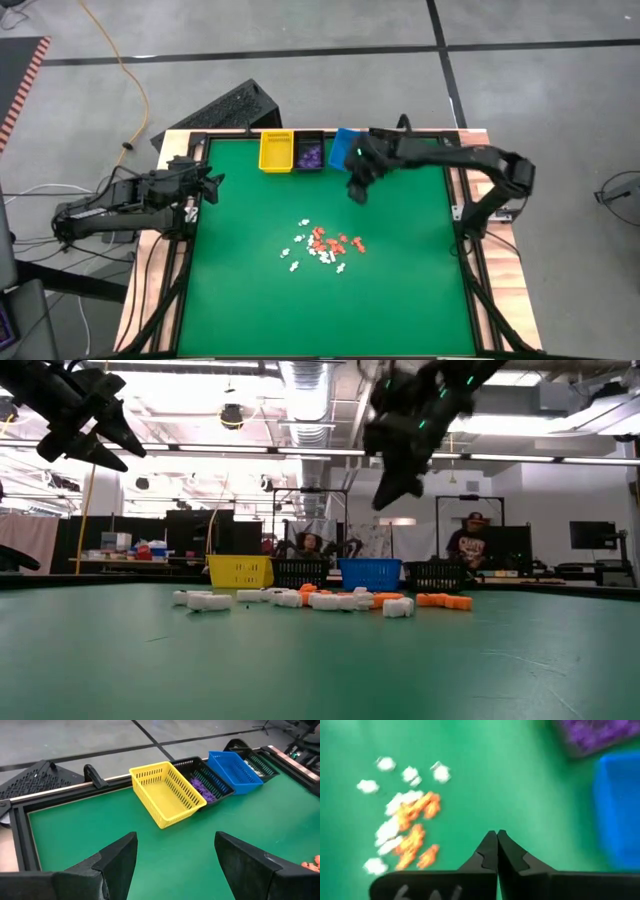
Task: Sort Halloween decoration
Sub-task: Put the orange skeleton toy into the blue basket
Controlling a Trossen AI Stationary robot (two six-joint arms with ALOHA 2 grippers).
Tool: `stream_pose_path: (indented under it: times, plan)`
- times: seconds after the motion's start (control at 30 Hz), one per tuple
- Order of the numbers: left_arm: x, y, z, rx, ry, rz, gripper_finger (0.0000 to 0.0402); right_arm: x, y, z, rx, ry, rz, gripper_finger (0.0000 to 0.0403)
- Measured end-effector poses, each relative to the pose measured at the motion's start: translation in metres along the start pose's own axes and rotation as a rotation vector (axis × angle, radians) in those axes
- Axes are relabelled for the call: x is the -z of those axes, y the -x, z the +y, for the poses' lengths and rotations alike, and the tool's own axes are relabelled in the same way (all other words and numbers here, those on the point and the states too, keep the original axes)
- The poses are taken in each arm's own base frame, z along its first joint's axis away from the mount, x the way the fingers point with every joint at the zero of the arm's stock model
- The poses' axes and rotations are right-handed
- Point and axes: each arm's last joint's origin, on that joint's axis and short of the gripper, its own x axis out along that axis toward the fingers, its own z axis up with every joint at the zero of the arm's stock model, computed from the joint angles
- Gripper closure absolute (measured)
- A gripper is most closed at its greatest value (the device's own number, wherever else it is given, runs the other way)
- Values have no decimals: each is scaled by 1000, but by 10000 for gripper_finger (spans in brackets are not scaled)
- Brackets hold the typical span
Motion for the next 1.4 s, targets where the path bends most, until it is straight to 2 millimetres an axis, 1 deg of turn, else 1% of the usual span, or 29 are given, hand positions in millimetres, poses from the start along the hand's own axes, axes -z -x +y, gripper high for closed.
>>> stream_pose_path:
  times: [0.07,0.13,0.27,0.37,0.53,0.63,0.73,0.9,0.97,1.03,1.13,1.27,1.33,1.4]
  plan:
    - [0,0,0,0,-4,1,145,15,7,20,71,-10,37,369]
    - [0,0,0,-1,-5,2,145,34,13,36,134,-60,59,350]
    - [0,0,0,-2,-12,2,145,61,19,72,106,-164,-13,332]
    - [0,0,0,-2,-4,2,145,86,11,95,134,-188,-19,326]
    - [0,0,0,-2,-4,3,145,120,-4,121,195,-213,-27,317]
    - [0,0,0,-2,-4,4,145,132,-16,135,211,-228,-54,299]
    - [0,0,0,-3,-5,4,145,139,-27,150,219,-225,-91,264]
    - [0,0,0,-3,-4,4,145,154,-54,162,246,-227,-62,189]
    - [0,0,0,-4,-4,4,145,158,-66,162,268,-252,-52,168]
    - [0,0,0,-4,-4,4,145,162,-77,162,295,-247,-52,159]
    - [0,0,1,-11,-4,0,145,164,-89,162,309,-243,-66,160]
    - [0,0,1,-16,5,-3,145,168,-100,160,339,-272,-57,173]
    - [0,0,1,-16,18,-4,145,171,-104,159,344,-287,-40,191]
    - [0,0,1,-16,27,-4,145,173,-105,160,341,-300,-29,220]
